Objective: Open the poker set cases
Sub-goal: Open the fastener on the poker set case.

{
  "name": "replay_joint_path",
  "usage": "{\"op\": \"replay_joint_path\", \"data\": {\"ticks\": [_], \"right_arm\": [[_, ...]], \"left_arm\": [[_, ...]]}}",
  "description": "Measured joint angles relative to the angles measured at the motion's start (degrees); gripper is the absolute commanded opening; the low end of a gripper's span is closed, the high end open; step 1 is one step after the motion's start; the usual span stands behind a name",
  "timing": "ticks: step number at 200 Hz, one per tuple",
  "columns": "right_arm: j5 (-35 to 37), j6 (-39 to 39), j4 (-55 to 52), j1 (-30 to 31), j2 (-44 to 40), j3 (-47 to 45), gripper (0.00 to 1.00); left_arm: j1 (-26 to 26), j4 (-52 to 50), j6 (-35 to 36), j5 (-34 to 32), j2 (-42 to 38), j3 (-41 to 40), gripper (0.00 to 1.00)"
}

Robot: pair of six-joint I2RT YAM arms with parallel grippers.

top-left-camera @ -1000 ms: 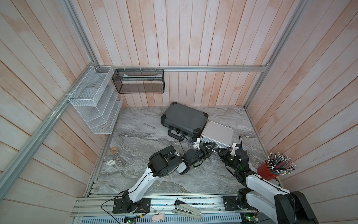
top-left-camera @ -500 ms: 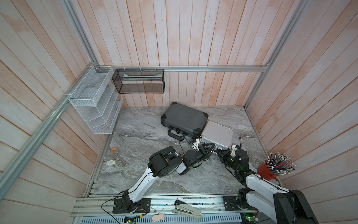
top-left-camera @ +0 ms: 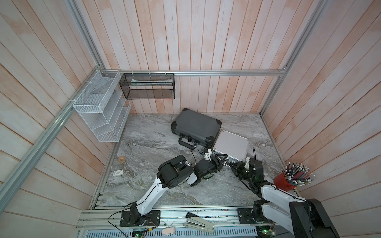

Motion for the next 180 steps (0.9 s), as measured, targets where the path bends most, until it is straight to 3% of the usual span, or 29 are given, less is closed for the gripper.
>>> {"op": "replay_joint_path", "data": {"ticks": [180], "right_arm": [[-1.09, 4.87, 3.91, -0.66, 4.42, -0.96, 0.00]], "left_arm": [[0.72, -2.05, -4.70, 1.73, 0.11, 0.66, 0.69]]}}
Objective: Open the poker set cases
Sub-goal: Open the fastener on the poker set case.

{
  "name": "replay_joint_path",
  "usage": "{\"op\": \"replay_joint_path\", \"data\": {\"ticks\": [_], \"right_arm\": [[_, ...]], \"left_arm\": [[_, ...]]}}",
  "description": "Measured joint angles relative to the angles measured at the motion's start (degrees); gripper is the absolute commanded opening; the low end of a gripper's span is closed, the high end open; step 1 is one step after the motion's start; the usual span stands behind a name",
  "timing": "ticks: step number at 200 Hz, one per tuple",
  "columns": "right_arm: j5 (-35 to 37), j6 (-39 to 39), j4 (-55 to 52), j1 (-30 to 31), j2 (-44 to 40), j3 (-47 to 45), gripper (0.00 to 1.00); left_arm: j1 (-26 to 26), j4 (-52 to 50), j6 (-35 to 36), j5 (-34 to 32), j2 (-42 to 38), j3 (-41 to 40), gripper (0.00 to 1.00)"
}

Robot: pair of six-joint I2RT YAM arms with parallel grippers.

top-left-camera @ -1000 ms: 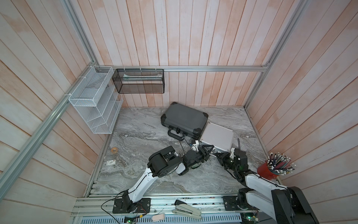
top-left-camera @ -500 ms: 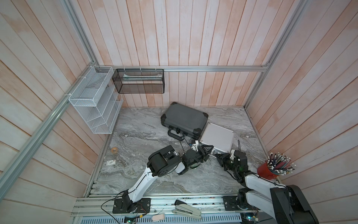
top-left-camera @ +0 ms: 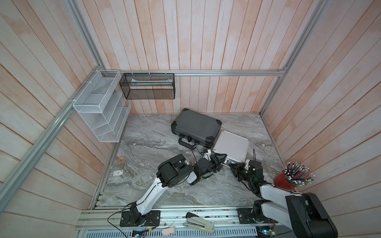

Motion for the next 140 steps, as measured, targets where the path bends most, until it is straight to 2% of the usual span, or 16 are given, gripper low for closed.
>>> {"op": "replay_joint_path", "data": {"ticks": [57, 98, 140], "right_arm": [[0.50, 0.15, 1.22, 0.02, 0.85, -0.04, 0.00], [1.14, -0.35, -0.02, 0.02, -2.03, -0.44, 0.00], [0.61, -1.53, -1.88, -0.44, -3.32, -1.73, 0.00]], "left_arm": [[-0.02, 0.22, -2.73, -0.85, 0.70, 0.57, 0.69], [-0.04, 2.99, -3.74, -1.25, 0.55, -0.39, 0.80], [0.02, 3.26, -3.56, -1.97, -3.45, -7.17, 0.87]]}}
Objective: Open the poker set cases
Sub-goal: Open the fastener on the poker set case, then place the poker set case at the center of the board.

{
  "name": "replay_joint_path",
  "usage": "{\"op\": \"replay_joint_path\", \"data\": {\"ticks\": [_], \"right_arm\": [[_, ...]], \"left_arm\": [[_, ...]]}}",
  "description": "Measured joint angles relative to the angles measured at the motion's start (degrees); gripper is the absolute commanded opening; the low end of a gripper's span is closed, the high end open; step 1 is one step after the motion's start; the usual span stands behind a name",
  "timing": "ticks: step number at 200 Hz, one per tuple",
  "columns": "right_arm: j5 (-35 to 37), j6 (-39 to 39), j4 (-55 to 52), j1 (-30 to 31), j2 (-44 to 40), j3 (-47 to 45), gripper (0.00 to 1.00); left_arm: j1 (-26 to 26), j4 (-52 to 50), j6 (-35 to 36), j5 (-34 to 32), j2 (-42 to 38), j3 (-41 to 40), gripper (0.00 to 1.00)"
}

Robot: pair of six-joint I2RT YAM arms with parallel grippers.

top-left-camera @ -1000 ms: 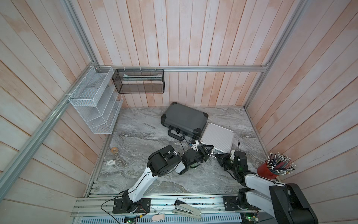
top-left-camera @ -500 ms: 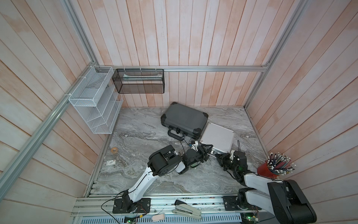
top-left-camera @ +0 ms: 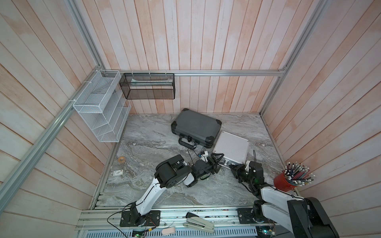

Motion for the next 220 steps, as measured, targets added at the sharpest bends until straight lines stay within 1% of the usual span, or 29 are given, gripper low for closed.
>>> {"op": "replay_joint_path", "data": {"ticks": [64, 93, 117, 129, 140, 159, 165, 184, 220], "right_arm": [[-1.90, -4.74, -2.97, -2.95, -1.38, -0.02, 0.00], [-1.97, -7.50, -5.18, -4.68, -3.10, -0.07, 0.00], [-1.62, -8.92, -6.56, -5.18, -4.59, -0.33, 0.14], [-1.40, -9.40, -6.86, -5.25, -4.90, -0.42, 0.17], [-1.14, -10.29, -7.10, -5.33, -4.90, -0.42, 0.24], [-0.52, -12.26, -7.89, -5.73, -4.90, -0.44, 0.42], [-0.52, -12.72, -7.74, -5.84, -5.09, -0.37, 0.46], [0.37, -13.77, -8.00, -5.97, -6.16, -0.11, 0.52], [1.90, -14.73, -10.95, -5.97, -9.70, -0.26, 0.54]], "left_arm": [[0.24, -1.90, 1.01, -0.59, -5.29, -6.49, 0.91], [0.72, -2.43, 3.37, -0.76, -10.88, -9.44, 0.94], [2.14, -4.39, 6.67, -0.68, -16.02, -10.36, 0.95], [3.15, -5.62, 8.46, -0.42, -17.46, -10.36, 0.96], [3.91, -7.19, 9.88, -0.26, -18.23, -10.36, 0.97], [4.96, -10.23, 12.35, -0.07, -18.91, -10.36, 0.98], [5.16, -11.52, 13.22, -0.07, -19.19, -10.36, 0.98], [5.44, -14.95, 15.67, -0.07, -20.26, -10.36, 0.99], [6.71, -18.49, 19.15, 0.79, -21.09, -9.46, 0.99]]}}
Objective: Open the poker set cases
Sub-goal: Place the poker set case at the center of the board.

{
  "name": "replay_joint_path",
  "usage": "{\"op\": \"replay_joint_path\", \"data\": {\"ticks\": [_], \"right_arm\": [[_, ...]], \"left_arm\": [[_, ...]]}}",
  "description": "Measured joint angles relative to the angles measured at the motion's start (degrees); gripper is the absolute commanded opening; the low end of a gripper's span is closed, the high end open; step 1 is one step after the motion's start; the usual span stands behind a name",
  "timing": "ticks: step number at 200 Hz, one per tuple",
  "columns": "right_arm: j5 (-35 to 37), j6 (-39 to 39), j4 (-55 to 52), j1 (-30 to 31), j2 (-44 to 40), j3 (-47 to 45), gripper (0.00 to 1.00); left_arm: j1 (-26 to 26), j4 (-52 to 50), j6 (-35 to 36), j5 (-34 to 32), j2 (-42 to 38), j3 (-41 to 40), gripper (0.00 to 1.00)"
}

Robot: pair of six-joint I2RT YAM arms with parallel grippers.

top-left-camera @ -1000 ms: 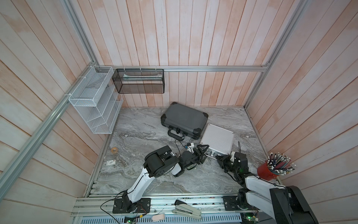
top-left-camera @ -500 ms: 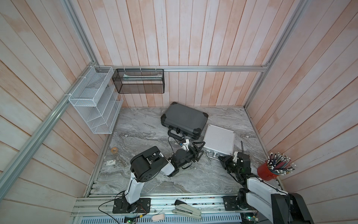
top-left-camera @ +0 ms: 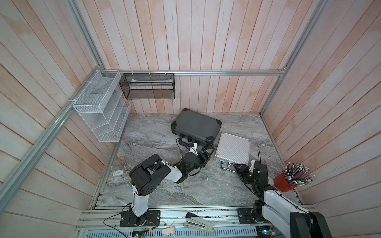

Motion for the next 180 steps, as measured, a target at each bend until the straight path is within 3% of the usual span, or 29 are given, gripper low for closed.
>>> {"op": "replay_joint_path", "data": {"ticks": [81, 180], "right_arm": [[2.43, -7.41, -8.35, 0.00, -11.50, -0.07, 0.63], [1.20, -14.12, -3.80, 5.70, -7.69, 0.15, 0.68]], "left_arm": [[2.58, -13.55, 12.09, 3.23, 0.00, 10.14, 1.00], [2.58, -27.32, 24.15, 6.27, 4.98, 20.17, 1.00]]}}
